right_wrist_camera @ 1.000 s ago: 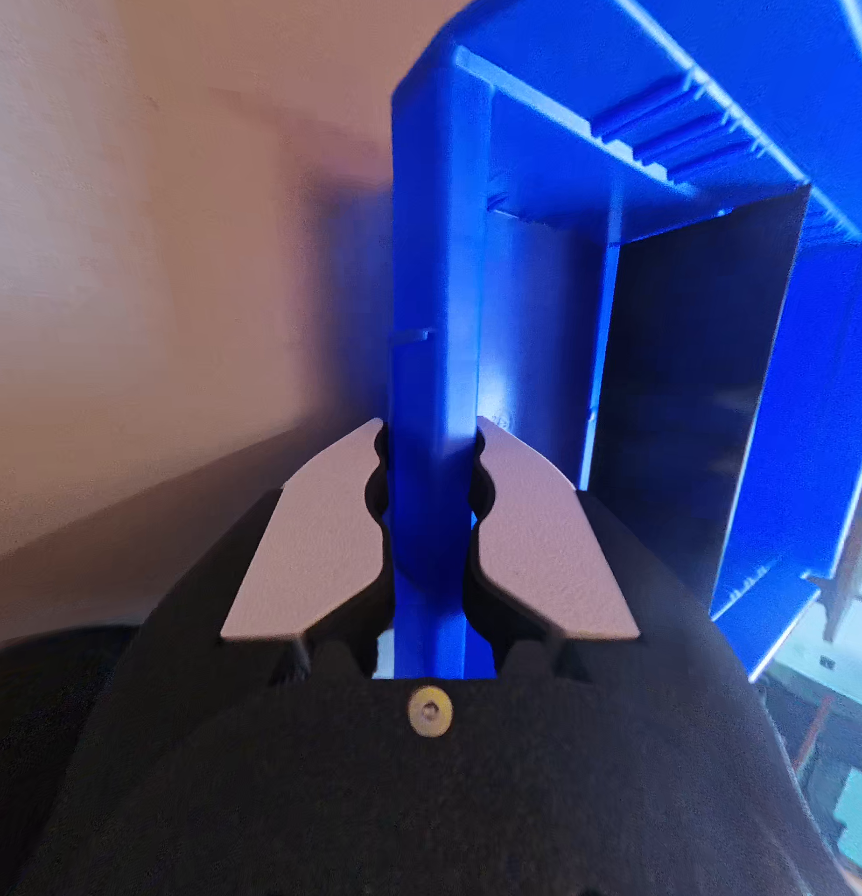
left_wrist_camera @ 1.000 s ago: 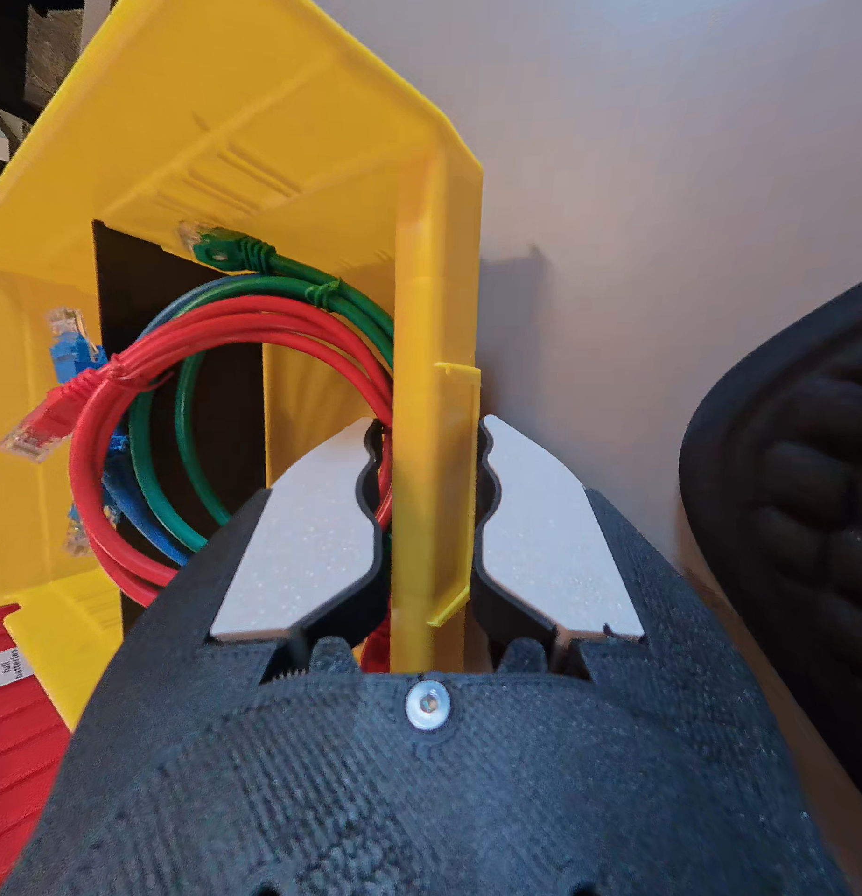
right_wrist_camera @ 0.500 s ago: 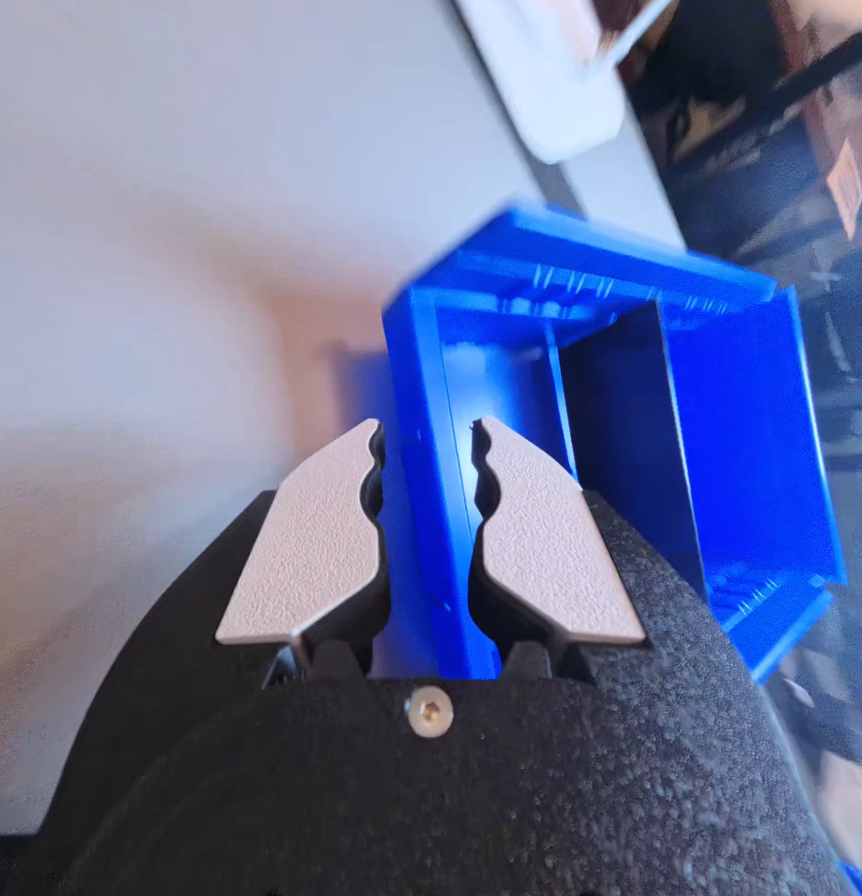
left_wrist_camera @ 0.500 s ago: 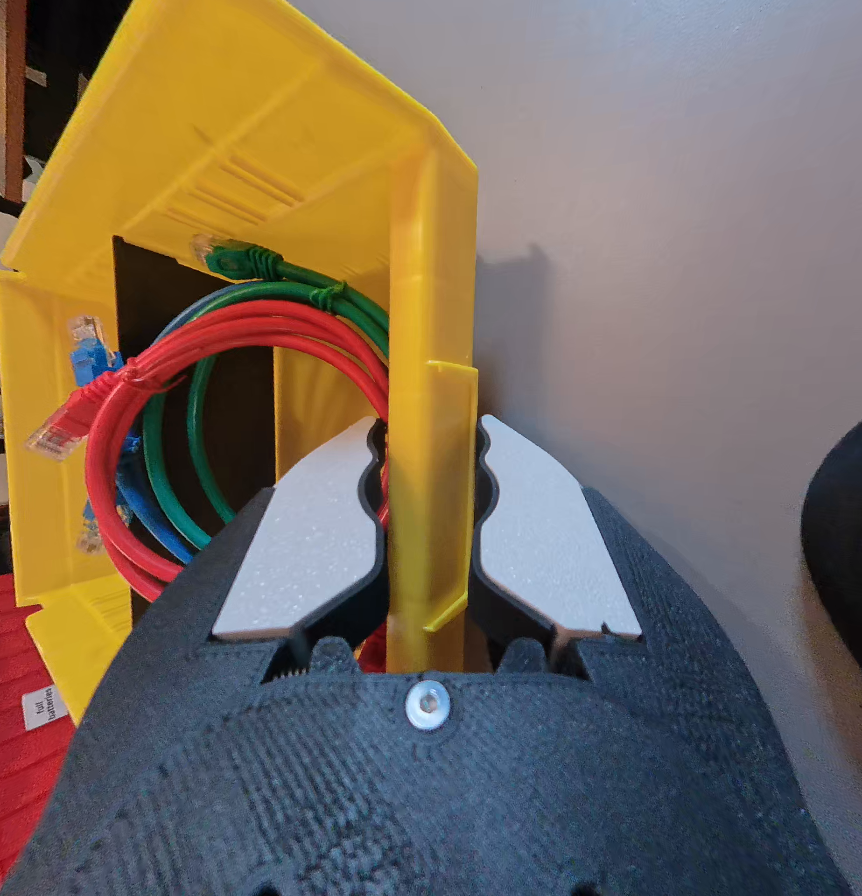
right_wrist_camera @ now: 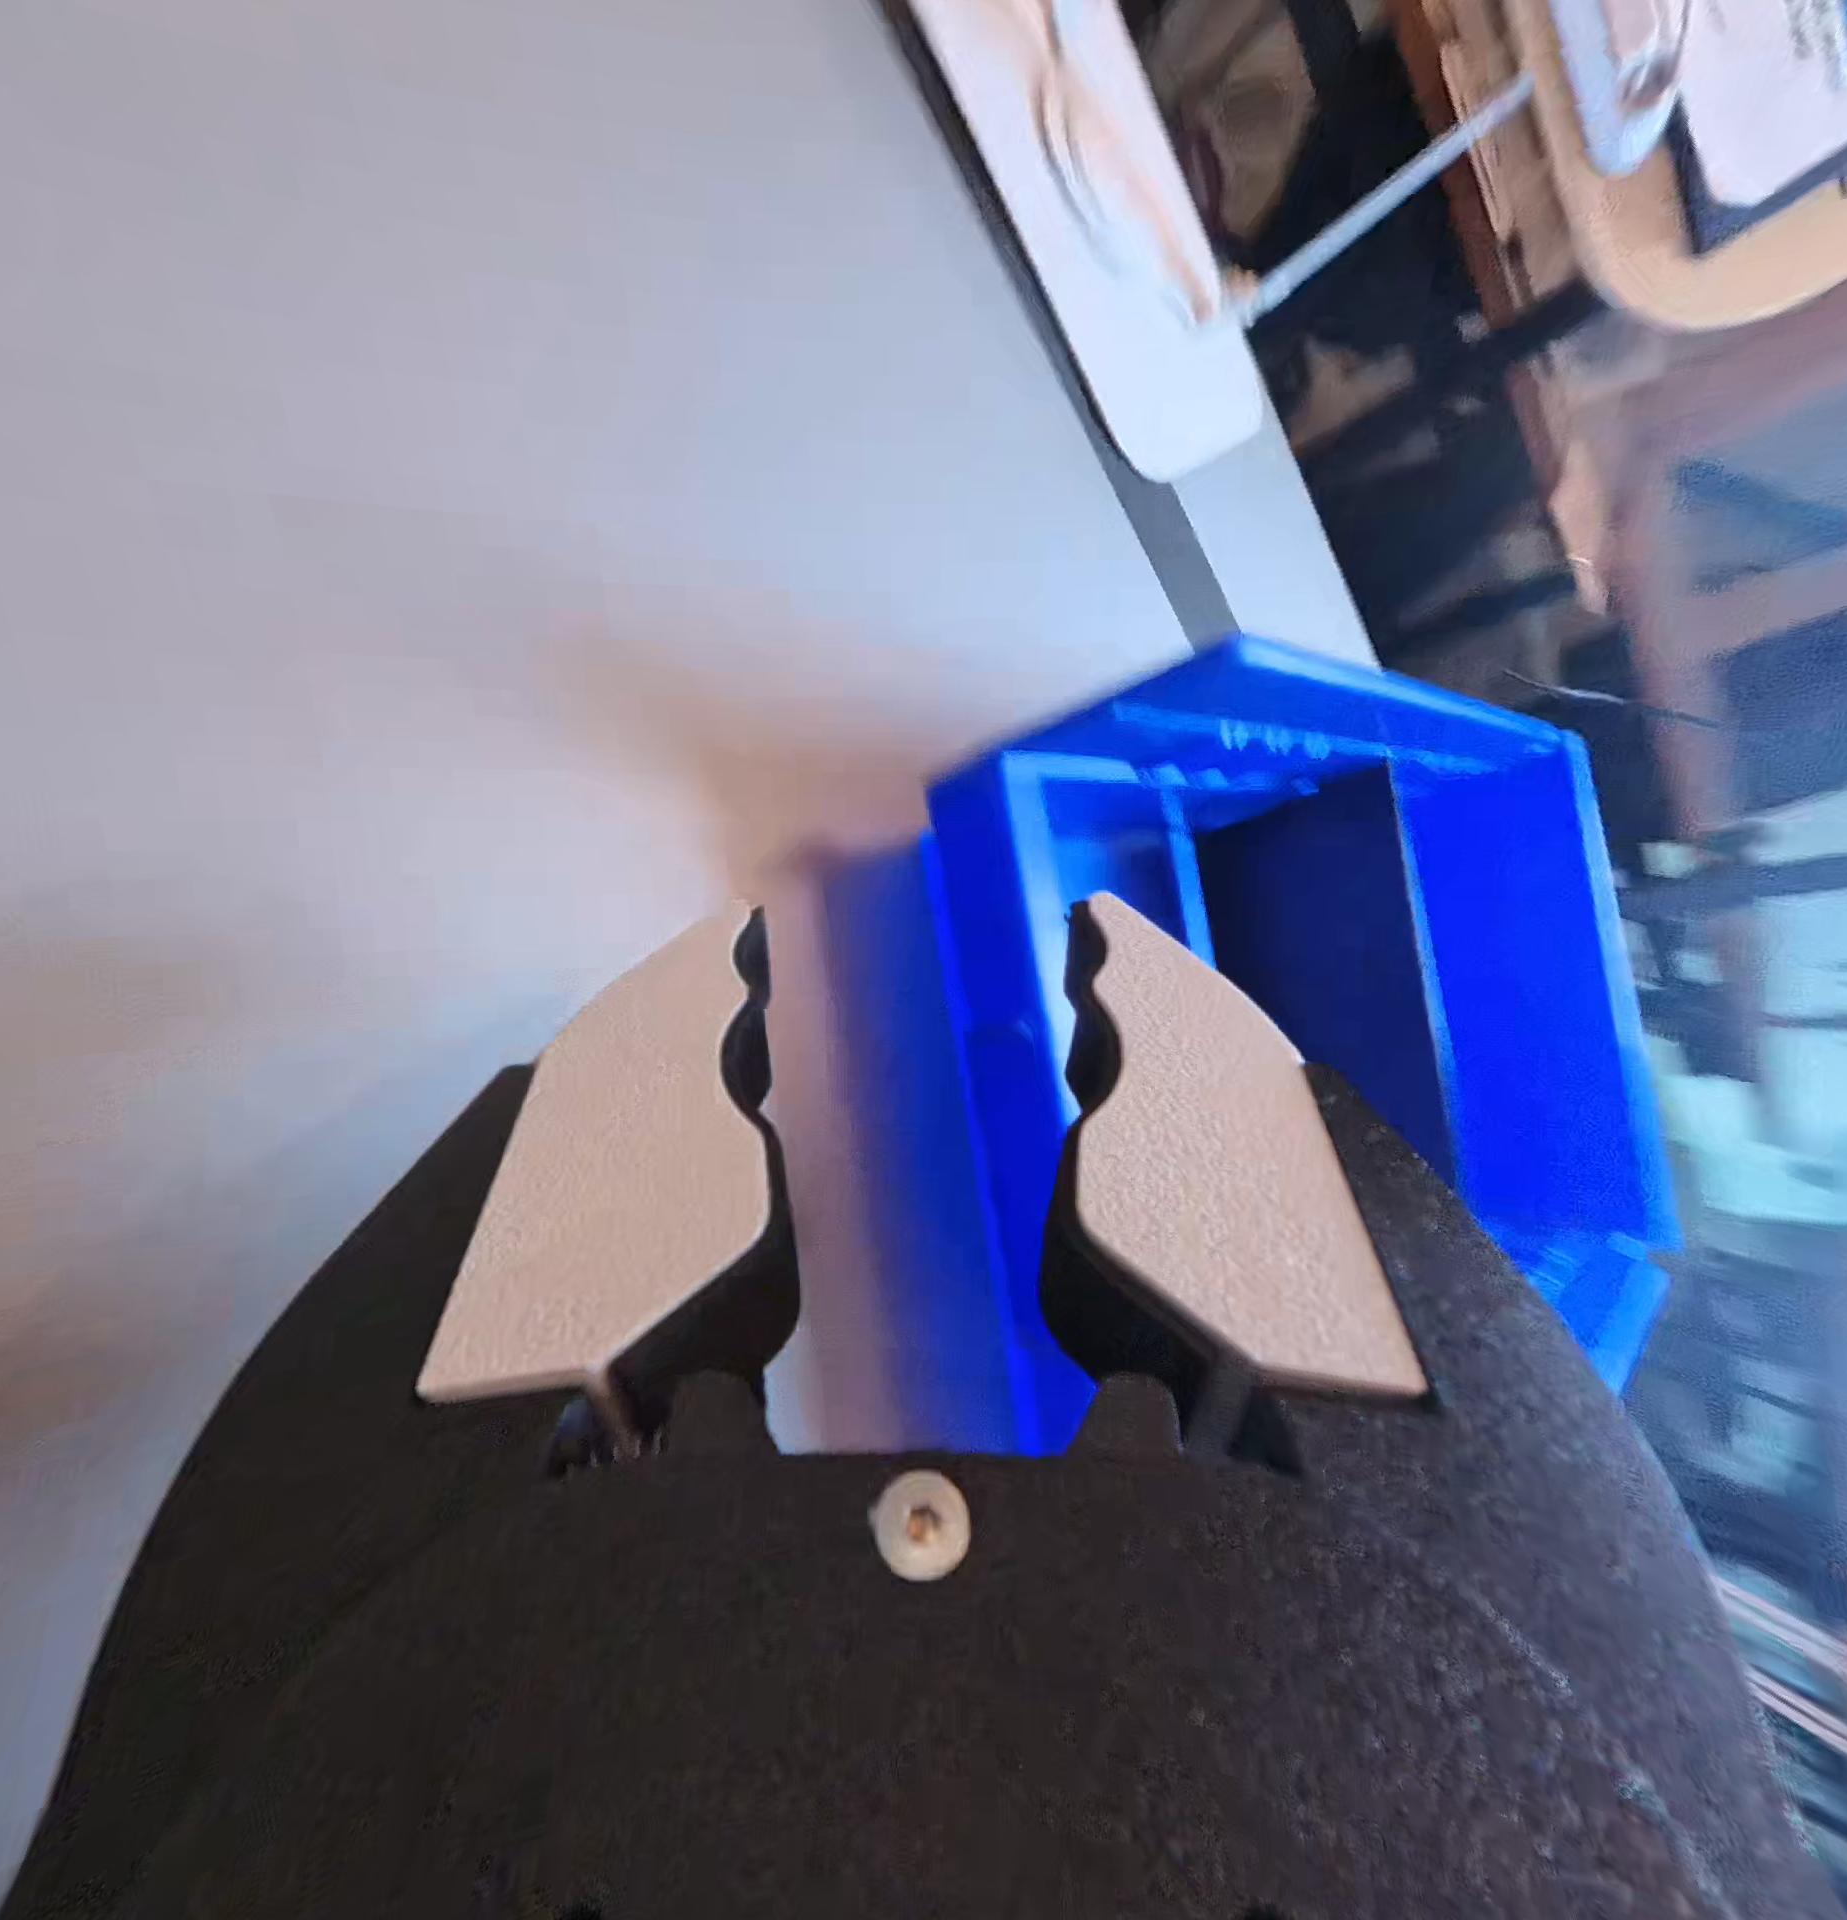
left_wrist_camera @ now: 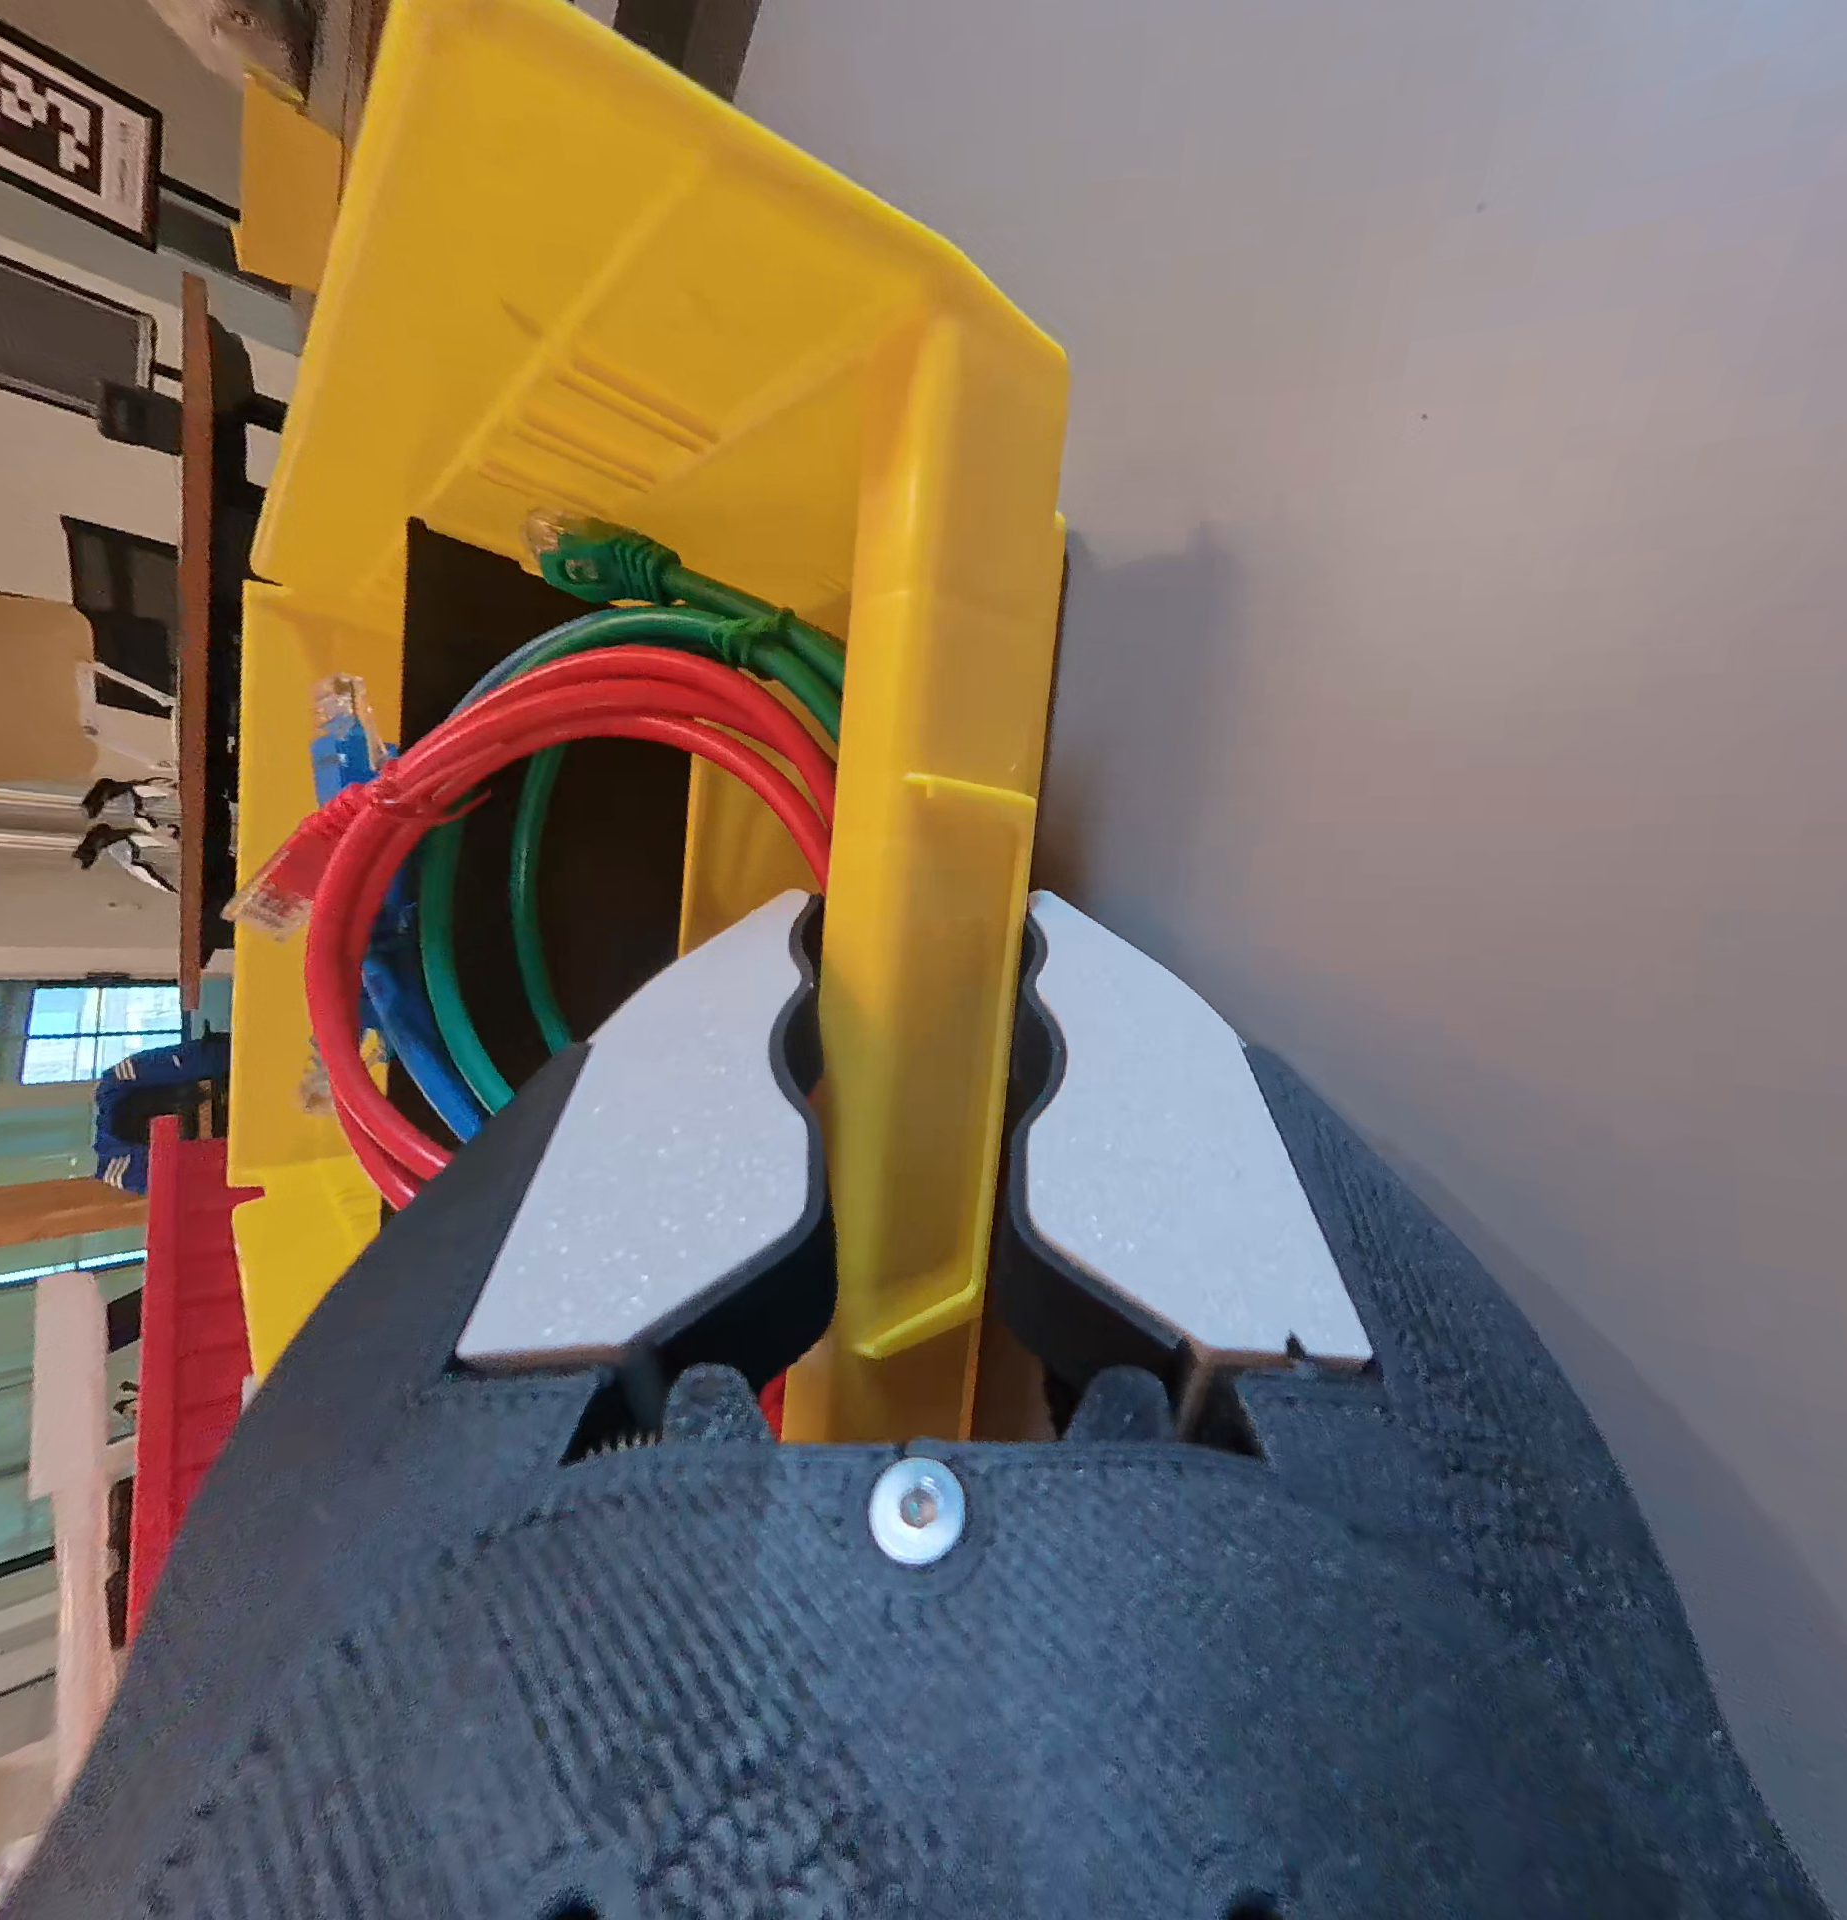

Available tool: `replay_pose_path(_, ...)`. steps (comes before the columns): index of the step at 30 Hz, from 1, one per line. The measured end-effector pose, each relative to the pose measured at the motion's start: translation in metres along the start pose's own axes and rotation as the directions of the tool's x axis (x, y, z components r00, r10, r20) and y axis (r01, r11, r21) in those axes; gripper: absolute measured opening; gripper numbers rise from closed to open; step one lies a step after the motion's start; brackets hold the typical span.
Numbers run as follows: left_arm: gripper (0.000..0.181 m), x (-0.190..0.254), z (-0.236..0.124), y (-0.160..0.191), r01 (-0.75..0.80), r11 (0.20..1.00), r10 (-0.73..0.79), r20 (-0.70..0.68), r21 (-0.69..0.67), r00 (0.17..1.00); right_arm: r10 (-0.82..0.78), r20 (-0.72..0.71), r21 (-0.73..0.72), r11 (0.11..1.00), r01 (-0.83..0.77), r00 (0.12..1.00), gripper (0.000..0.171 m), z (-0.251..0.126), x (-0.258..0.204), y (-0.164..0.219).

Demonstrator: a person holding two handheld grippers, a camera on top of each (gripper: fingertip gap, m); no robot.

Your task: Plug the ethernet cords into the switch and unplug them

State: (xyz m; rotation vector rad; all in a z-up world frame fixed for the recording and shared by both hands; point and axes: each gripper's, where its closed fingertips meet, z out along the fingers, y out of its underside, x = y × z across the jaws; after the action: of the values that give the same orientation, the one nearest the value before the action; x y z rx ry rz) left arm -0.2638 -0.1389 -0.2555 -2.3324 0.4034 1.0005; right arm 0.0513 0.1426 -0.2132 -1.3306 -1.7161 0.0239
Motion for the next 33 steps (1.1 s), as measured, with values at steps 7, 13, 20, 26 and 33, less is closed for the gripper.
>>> replay_pose_path(7, 0.034, -0.001, -0.003, 0.001, -0.018, 1.000, 0.018, 0.047, -0.004, 0.999, -0.093, -0.064, -0.192, 0.978, 0.079, 0.994, 0.020, 0.024, 0.034, 0.048)
replay_pose_path(13, 0.033, 0.002, -0.004, -0.004, -0.034, 0.999, 0.033, 0.054, 0.019, 0.998, -0.194, -0.188, -0.159, 0.974, 0.165, 0.963, 0.018, 0.048, 0.054, 0.046)
replay_pose_path(20, 0.033, 0.003, -0.005, -0.004, -0.041, 0.999, 0.039, 0.059, 0.031, 0.997, -0.145, -0.237, -0.110, 0.986, 0.122, 0.961, 0.022, 0.047, 0.059, 0.045)
replay_pose_path(26, 0.039, 0.000, -0.005, 0.000, -0.059, 0.995, 0.056, 0.049, 0.075, 0.997, 0.213, 0.016, 0.279, 0.937, -0.209, 0.977, 0.025, 0.012, 0.029, -0.014)
replay_pose_path(33, 0.046, -0.049, -0.075, -0.047, 0.373, 0.815, -0.349, -0.138, 0.445, 0.927, 0.269, 0.186, 0.429, 0.843, -0.324, 0.945, 0.028, -0.009, 0.010, -0.043)
